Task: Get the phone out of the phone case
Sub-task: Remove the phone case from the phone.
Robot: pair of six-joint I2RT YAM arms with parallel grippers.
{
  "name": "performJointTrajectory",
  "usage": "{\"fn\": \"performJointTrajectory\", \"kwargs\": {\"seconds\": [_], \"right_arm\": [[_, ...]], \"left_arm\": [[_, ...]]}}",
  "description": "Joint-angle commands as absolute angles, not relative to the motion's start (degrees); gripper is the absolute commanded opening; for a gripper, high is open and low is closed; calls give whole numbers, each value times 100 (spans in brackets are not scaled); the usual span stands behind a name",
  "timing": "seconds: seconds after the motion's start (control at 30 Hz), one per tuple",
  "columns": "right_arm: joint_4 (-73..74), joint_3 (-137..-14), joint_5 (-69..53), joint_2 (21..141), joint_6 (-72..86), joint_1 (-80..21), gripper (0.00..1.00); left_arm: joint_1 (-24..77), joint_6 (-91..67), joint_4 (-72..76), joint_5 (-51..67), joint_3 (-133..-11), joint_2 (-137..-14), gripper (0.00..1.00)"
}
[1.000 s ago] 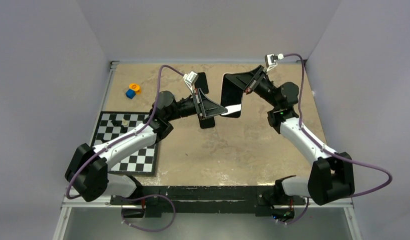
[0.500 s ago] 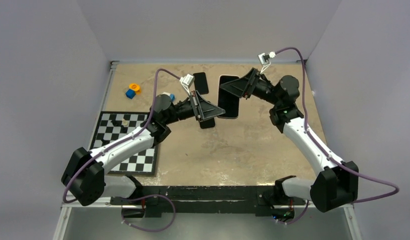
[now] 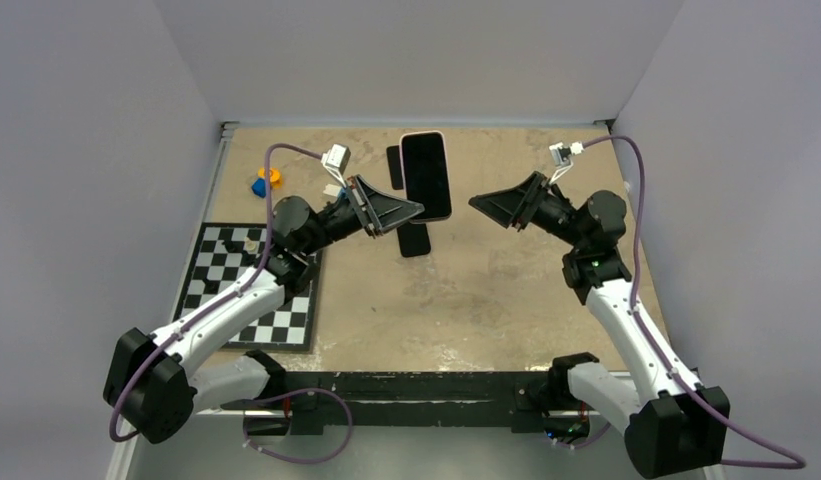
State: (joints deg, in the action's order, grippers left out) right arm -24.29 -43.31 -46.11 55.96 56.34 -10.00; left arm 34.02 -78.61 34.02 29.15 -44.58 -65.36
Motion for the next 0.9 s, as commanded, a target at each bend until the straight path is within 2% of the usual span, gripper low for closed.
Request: {"fn": "performJointTrajectory", "kwargs": {"seconds": [0.0, 0.1, 0.23, 0.87], "right_arm": [[-2755, -4098, -4724, 5490, 5549, -991, 55], [-3572, -3851, -4929, 5599, 5942, -1069, 52], [-3772, -3921, -4987, 5794, 5959, -1321, 44], [-4639, -3878, -4831, 6046, 6303, -1867, 42]], "left_arm": [[3306, -8341, 4350, 2865, -4364, -6416, 0], [3303, -8535, 4590, 2875, -4365, -6535, 0], [3303, -8767, 4879, 2883, -4376, -6697, 0], [3313, -8720, 4852, 2891, -4429, -6768, 0]]}}
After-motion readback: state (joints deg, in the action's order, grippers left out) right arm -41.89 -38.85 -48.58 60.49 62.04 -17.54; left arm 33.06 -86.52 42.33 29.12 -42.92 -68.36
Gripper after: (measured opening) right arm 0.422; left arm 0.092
